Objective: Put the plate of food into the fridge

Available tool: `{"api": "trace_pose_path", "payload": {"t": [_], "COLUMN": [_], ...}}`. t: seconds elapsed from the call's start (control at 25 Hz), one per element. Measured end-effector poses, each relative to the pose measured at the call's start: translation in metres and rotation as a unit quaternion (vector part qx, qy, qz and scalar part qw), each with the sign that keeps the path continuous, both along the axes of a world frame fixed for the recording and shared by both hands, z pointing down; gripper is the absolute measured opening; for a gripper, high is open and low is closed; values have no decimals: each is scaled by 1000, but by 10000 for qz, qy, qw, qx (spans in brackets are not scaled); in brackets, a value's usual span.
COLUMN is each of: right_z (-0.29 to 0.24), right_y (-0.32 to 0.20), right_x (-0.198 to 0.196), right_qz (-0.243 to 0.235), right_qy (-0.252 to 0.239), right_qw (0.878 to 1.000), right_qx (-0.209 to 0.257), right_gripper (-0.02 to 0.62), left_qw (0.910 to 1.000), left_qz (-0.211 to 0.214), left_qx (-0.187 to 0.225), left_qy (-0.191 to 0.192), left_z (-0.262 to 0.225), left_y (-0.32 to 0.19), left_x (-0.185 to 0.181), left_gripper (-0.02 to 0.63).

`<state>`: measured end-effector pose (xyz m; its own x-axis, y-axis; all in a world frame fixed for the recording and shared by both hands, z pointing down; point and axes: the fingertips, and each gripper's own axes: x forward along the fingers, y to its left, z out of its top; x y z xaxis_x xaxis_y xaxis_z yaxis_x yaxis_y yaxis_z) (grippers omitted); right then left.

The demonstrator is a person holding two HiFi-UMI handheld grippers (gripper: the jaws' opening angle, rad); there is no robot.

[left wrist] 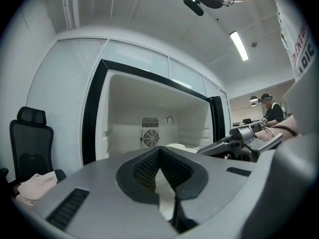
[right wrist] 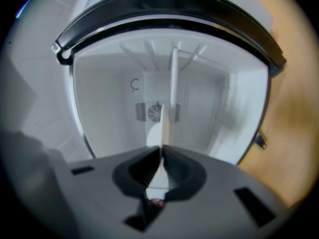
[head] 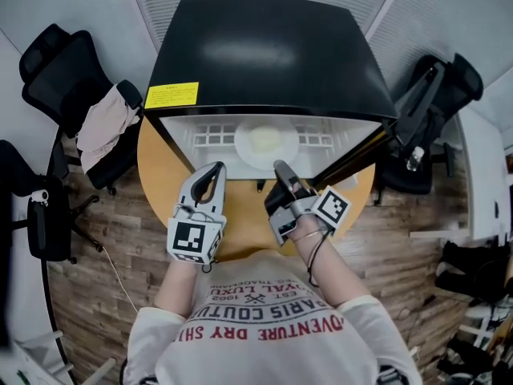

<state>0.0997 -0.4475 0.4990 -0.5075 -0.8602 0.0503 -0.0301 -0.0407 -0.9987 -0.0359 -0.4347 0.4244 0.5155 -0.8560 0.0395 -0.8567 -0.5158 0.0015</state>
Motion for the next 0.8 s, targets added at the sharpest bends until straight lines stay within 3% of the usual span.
{"api": "trace_pose_path", "payload": {"t": [0.8], "right_z": [4], "right_y": [-35], "right_x": [-2], "right_qz": [366], "right_qy": [272], "right_qw": [9989], "right_qx": [-92], "right_gripper": [46], "left_qw": [9998], "left_qz": [-76], "left_qx": [-164], "left_qy": [28], "left_z": [13], "left_y": [-15], "left_x": [-3], "left_gripper": [34]}}
